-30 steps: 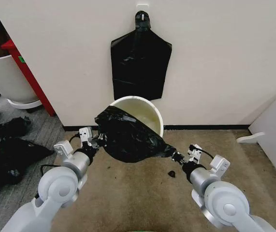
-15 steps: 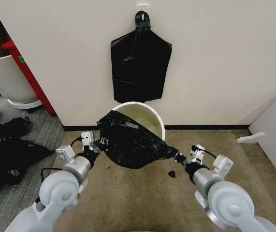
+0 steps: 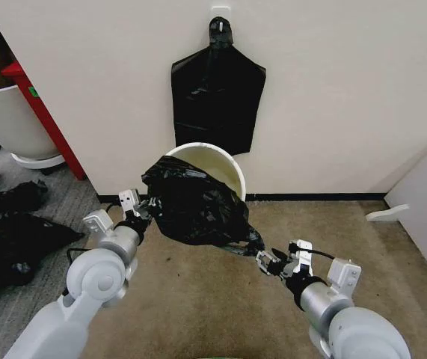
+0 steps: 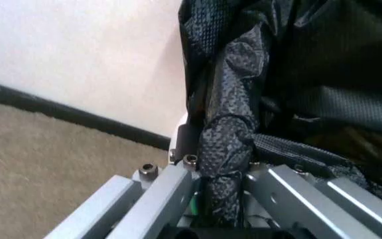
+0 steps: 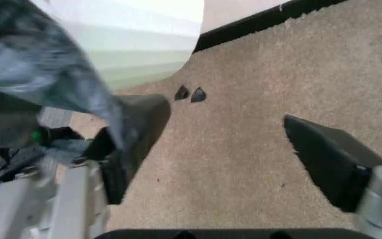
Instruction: Place the garbage bag over the trash bin.
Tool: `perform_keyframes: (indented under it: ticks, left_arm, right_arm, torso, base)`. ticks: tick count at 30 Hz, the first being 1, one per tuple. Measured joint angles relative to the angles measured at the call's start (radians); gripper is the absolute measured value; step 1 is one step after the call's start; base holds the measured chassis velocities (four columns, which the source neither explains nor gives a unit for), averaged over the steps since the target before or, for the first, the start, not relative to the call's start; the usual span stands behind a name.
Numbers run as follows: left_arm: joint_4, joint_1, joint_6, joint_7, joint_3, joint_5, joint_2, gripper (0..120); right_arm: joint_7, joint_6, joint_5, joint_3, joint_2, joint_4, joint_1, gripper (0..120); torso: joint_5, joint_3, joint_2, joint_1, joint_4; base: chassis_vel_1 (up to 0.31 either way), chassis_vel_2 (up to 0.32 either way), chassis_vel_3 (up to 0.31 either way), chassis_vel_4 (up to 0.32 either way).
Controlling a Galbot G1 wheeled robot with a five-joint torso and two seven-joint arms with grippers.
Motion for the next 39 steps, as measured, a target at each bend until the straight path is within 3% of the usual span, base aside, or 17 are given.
perform_keyframes:
  ticks: [3,8,14,18,24,26,29,33,36,39]
  left_arm:
    - [-0.001,-0.012,0.021,-0.014,-0.006,-0.053,0.010,0]
    - [0.004,-0.012,0.050,-0.013,-0.018,-0.080,0.026,0]
    - [0.024,-0.008,0.086,0.010,-0.025,-0.071,0.053,0]
    - [0.046,-0.046,0.107,-0.011,-0.025,-0.112,0.066,0]
    - [0.054,-0.062,0.117,-0.027,-0.025,-0.138,0.068,0]
    - [0.057,-0.071,0.121,-0.037,-0.025,-0.155,0.070,0]
    - [0.067,-0.082,0.126,-0.047,-0.028,-0.184,0.082,0]
    - [0.063,-0.083,0.122,-0.057,-0.031,-0.190,0.087,0]
    - [0.053,-0.084,0.120,-0.055,-0.027,-0.175,0.093,0]
    - [0.053,-0.076,0.112,-0.023,-0.009,-0.094,0.096,0]
  right_arm:
    - [-0.035,0.004,-0.001,0.006,0.010,-0.028,0.005,91]
    - [-0.081,0.005,-0.012,0.015,0.009,-0.042,0.001,100]
    - [-0.157,0.007,-0.016,0.060,0.004,-0.045,-0.037,100]
    - [-0.311,-0.012,-0.018,0.128,-0.013,-0.049,-0.103,100]
    - [-0.416,-0.023,-0.016,0.180,-0.017,-0.065,-0.137,100]
    - [-0.480,-0.035,-0.013,0.214,-0.020,-0.076,-0.158,100]
    - [-0.697,-0.051,-0.031,0.316,-0.037,-0.135,-0.245,100]
    - [-0.823,-0.028,-0.094,0.344,-0.024,-0.218,-0.283,100]
    - [-0.892,-0.009,-0.110,0.359,-0.019,-0.221,-0.296,100]
    - [-0.903,0.002,-0.124,0.391,-0.021,-0.146,-0.296,100]
  torso:
    - [0.0001,0.000,0.000,0.000,0.0000]
    - [0.0000,0.000,0.000,0.000,0.0001]
    - [-0.0001,0.000,0.000,0.000,0.0001]
    - [-0.0001,0.000,0.000,0.000,-0.0001]
    - [0.0000,0.000,0.000,0.000,0.0000]
    - [0.0000,0.000,0.000,0.000,0.0000]
    - [-0.0001,0.000,0.000,0.000,-0.0002]
    - [0.0002,0.000,0.000,0.000,0.0000]
    - [0.0002,0.000,0.000,0.000,0.0000]
    - [0.0000,0.000,0.000,0.000,-0.0003]
  base:
    - [0.000,0.000,0.000,0.000]
    - [0.000,0.000,0.000,0.000]
    - [0.000,0.000,0.000,0.000]
    - [0.000,0.000,0.000,0.000]
    - [0.000,0.000,0.000,0.000]
    - [0.000,0.000,0.000,0.000]
    - [0.000,0.000,0.000,0.000]
    - [0.000,0.000,0.000,0.000]
    - [0.000,0.000,0.000,0.000]
    - [0.000,0.000,0.000,0.000]
